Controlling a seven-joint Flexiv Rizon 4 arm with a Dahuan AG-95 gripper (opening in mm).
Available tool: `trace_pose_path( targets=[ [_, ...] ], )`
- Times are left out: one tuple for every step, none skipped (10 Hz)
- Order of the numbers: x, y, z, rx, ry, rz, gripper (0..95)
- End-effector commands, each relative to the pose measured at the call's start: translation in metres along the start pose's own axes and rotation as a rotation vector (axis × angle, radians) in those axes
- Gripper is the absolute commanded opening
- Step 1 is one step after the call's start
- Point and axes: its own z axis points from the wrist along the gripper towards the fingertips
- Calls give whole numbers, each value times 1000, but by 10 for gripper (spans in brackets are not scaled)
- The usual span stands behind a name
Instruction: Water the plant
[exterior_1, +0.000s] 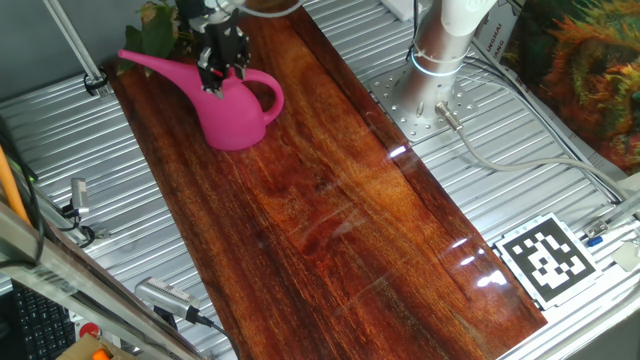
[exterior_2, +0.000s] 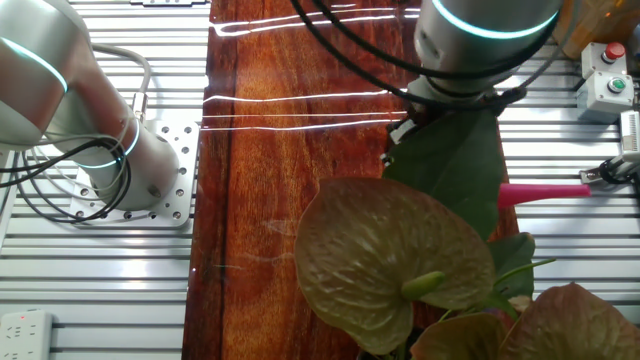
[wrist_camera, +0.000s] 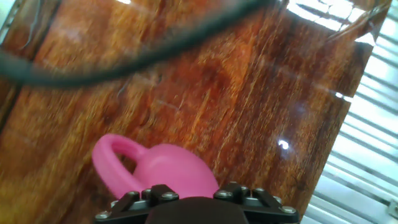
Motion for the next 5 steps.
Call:
trace_pose_path(
  targets=[
    [11,-2,-9,-1,9,-140,570],
    [16,-2,-13,-1,11,-152,570],
    [17,-2,-14,3,14,-151,570],
    [17,-2,-13,11,19,-142,570],
    [17,-2,-10,20,23,-139,570]
  ],
)
